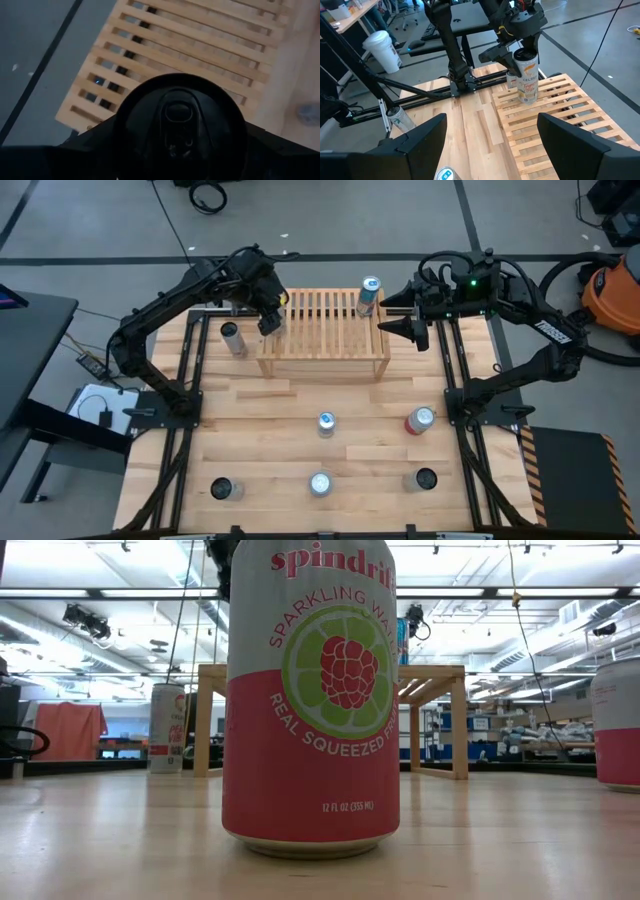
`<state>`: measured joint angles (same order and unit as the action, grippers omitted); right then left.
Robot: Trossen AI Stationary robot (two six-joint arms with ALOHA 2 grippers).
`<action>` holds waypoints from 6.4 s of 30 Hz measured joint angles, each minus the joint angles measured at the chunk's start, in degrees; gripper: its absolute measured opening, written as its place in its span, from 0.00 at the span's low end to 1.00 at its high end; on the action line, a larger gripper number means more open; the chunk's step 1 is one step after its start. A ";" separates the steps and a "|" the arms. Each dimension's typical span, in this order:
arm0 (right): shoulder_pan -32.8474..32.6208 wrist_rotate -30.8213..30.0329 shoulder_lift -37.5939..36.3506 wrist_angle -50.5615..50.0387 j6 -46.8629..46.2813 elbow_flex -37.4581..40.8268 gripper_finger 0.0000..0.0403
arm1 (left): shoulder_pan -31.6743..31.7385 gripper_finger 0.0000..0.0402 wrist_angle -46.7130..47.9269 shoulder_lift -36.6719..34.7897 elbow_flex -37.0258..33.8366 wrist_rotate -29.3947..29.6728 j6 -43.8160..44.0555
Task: Place canned beverage on shelf
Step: Put the left white and yellow soda can on the shelf
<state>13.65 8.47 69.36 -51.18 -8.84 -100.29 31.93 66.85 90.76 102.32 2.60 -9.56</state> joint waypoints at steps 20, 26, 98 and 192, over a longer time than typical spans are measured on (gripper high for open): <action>0.00 -0.01 0.00 0.02 0.00 0.00 0.80 | -2.17 0.72 0.79 -0.17 0.07 4.77 -0.17; 0.00 -0.01 0.00 0.02 0.00 0.00 0.80 | -2.28 0.72 0.73 -0.17 0.07 4.67 0.38; 0.00 -0.02 0.00 0.04 -0.44 0.00 0.80 | -0.29 0.72 -0.62 -0.22 0.13 2.70 1.38; 0.02 0.02 0.00 0.07 -0.68 0.00 0.80 | 0.97 0.89 -3.17 -0.11 0.15 2.65 2.89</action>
<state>13.67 8.49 69.36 -51.11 -9.52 -100.29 32.90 63.68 90.65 102.48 5.26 -6.68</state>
